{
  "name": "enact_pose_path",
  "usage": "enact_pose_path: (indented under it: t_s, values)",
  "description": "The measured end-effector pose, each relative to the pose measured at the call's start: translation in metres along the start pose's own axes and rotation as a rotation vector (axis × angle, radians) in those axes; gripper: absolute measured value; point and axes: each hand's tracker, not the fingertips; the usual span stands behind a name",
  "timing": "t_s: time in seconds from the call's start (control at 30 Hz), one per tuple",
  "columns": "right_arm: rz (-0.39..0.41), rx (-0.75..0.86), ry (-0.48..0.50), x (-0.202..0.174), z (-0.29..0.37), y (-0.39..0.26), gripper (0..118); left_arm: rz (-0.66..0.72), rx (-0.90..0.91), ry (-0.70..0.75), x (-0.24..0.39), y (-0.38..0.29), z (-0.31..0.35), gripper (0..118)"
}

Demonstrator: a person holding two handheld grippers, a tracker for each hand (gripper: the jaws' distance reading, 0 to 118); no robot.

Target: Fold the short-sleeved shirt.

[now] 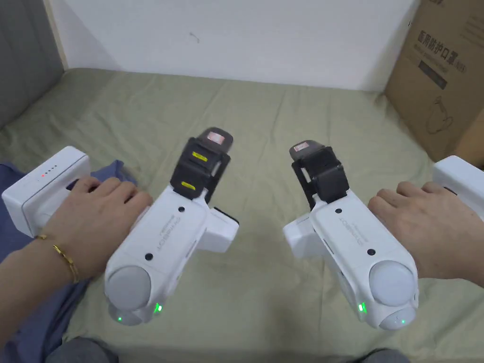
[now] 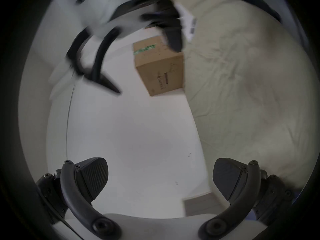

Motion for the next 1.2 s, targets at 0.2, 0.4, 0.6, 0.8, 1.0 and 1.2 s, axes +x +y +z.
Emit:
enact_pose_path:
  t_s: [0.2, 0.4, 0.6, 0.8, 1.0, 1.2]
  values:
    - [-1.202, -0.142, 0.168, 0.046, -0.004, -0.04, 116, 1.091, -0.29, 0.056, -0.065, -0.037, -0.012, 118]
    - [-1.847, -0.213, 0.027, 0.011, -0.001, -0.059, 116, 1.612, -0.432, 0.156, -0.038, -0.047, -0.002, 118]
    - [-1.991, -0.298, -0.051, -0.016, 0.009, -0.043, 116, 1.761, -0.423, 0.173, -0.012, -0.032, 0.012, 118]
    - [-1.989, -0.317, -0.033, -0.024, 0.015, -0.034, 116, 1.748, -0.434, 0.135, 0.0, -0.025, 0.02, 118]
    - [-1.982, -0.304, -0.016, -0.023, 0.015, -0.032, 116, 1.72, -0.442, 0.114, 0.002, -0.022, 0.02, 118]
    - [-1.964, -0.285, -0.006, -0.021, 0.015, -0.032, 116, 1.706, -0.438, 0.109, 0.001, -0.021, 0.02, 118]
